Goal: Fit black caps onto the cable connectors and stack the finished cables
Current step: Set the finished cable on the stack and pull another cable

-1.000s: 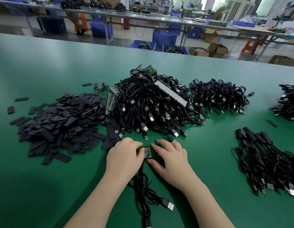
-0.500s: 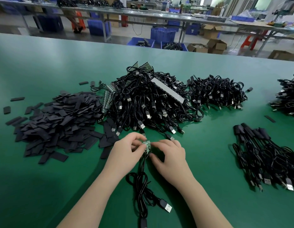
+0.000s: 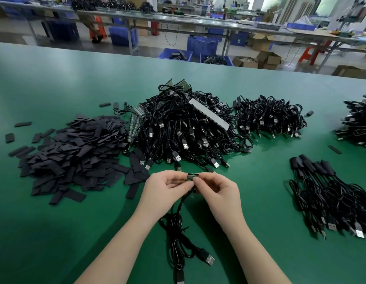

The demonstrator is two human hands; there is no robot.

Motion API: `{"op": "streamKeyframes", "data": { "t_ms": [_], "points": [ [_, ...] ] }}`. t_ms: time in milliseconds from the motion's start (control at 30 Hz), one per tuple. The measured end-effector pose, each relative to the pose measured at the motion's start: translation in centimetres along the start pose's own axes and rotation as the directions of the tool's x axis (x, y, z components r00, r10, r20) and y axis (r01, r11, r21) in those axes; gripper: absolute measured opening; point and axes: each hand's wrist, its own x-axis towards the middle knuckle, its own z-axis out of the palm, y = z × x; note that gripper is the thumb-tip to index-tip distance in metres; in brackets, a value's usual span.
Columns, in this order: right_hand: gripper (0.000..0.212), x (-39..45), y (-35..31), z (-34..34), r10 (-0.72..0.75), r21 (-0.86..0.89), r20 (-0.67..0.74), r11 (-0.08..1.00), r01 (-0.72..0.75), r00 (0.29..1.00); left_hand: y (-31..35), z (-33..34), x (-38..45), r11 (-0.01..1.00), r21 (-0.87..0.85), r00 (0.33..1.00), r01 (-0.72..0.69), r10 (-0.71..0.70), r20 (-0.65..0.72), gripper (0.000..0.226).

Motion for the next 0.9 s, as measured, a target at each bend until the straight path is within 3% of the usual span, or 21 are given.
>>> {"op": "streamKeyframes", "data": {
  "t_ms": [333,633,767,900],
  "points": [
    [0.013,0.0,0.1,0.2,-0.044,-0.061,-0.005,0.997,0.044,0.999,-0.3,0.5,-0.1,0.99,0.138,0.996,-0.009,0.021,-0.083,0.024],
    [0.012,-0.4,0.5,1.1,-0.199,-0.202,-0.123,0.964,0.172,0.972,-0.4,1.2,-0.2,0.972,0.223,0.971,-0.081,0.127,-0.203,0.025],
    [0.011,-0.2,0.2,0.5,-0.139,-0.103,-0.231,0.988,0.118,0.963,-0.5,0.6,0.1,0.985,0.162,0.965,-0.055,0.094,-0.245,0.012],
    [0.006,0.5,-0.1,-1.0,-0.012,0.076,-0.354,0.996,0.042,0.935,-0.3,-0.5,0.7,1.0,-0.027,0.941,-0.007,-0.002,-0.339,0.007]
  ]
}}
